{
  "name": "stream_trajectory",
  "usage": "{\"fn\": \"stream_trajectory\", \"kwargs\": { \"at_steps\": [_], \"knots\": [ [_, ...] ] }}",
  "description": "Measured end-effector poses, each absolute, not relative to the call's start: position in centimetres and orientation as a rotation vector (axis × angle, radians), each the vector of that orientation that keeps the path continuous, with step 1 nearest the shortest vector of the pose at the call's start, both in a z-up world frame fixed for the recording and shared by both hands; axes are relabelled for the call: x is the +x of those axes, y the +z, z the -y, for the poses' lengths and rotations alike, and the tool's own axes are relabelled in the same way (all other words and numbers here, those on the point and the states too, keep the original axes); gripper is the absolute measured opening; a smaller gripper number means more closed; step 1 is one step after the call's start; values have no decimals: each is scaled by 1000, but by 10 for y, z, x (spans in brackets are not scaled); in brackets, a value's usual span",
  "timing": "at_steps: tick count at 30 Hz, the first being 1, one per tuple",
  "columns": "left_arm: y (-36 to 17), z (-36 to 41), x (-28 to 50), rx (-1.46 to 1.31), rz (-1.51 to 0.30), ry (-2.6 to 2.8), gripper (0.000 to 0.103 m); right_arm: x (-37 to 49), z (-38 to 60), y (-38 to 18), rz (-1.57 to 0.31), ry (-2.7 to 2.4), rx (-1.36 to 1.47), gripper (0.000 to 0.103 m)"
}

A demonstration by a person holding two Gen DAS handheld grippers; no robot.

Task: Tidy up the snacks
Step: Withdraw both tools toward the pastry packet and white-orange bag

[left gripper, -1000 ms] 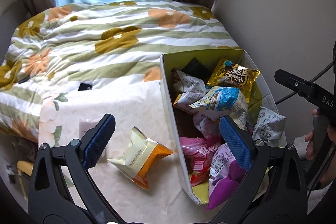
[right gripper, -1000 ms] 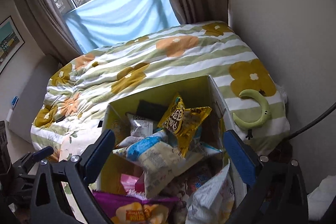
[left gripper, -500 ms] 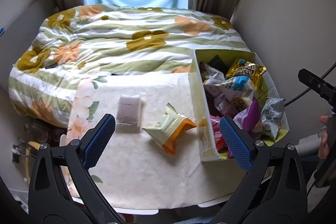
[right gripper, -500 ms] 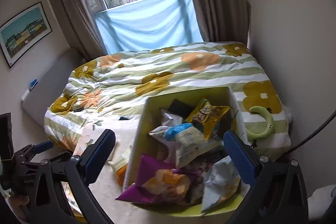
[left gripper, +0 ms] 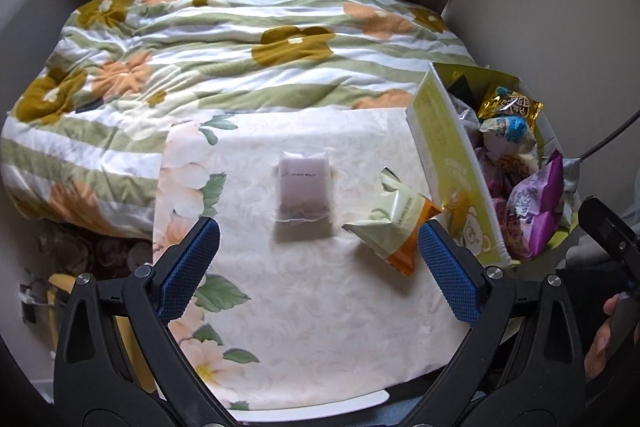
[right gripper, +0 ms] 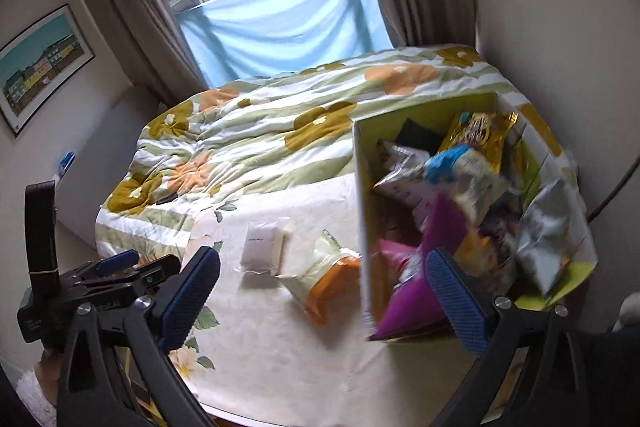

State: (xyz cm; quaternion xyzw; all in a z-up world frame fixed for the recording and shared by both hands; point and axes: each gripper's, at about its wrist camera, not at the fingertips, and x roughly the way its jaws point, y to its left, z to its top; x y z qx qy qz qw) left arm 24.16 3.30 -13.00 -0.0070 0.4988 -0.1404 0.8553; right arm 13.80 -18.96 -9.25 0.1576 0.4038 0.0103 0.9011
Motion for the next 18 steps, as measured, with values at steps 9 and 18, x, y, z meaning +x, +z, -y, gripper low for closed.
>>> {"fn": "stream_trajectory", "kwargs": {
  "at_steps": [9, 18],
  "knots": [
    [-182, -48, 306, 15, -1149, -427, 99, 145, 126, -130, -837, -160, 414, 103],
    [-249, -19, 354, 65, -1224, -531, 99, 161, 113, -190, -861, -344, 473, 103]
  ]
}}
